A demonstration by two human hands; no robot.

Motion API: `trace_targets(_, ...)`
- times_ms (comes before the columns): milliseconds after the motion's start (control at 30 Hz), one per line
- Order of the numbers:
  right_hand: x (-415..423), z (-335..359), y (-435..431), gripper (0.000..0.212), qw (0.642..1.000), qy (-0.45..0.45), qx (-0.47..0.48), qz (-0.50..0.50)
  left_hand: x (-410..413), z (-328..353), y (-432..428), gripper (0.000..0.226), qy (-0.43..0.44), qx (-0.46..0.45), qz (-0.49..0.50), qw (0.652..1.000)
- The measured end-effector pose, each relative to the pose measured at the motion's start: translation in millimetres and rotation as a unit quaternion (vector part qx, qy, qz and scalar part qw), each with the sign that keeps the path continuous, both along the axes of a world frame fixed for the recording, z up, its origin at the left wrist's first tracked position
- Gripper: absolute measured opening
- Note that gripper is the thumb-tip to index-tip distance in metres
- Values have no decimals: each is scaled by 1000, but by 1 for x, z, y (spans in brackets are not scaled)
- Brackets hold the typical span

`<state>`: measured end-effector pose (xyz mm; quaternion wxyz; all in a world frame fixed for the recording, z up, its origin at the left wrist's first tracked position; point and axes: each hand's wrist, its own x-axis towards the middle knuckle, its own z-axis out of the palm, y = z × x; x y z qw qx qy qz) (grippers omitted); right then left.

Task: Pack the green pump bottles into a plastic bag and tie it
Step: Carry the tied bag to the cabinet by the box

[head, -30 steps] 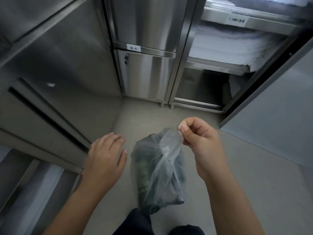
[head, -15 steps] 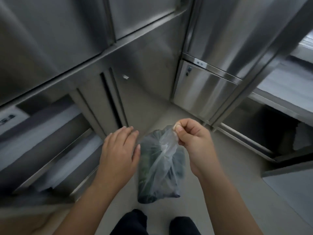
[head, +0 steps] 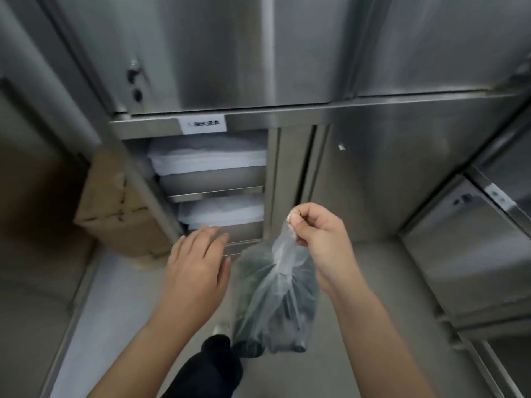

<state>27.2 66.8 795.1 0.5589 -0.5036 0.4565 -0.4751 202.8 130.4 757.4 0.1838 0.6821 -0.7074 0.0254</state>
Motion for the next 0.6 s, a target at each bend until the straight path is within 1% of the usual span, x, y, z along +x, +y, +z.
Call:
trace_targets(133,16,1,12,29,998,1,2,59,16,5,31,41,-17,15,65,998)
trace_targets(367,57,3,32,33,982,32,-9,183,46,11,66,44,-1,20,132,991)
trace_targets(433,71,5,36,33,978,36,-15,206,56,11,75,41,-2,23,148,989)
trace_targets(500,85,8,41,32,974,38,-18,223,68,9,83,31,4,20,174,985)
trace_targets(600,109,11,47,32,969,47,-19,241,89,4,95,35,26,36,211,976)
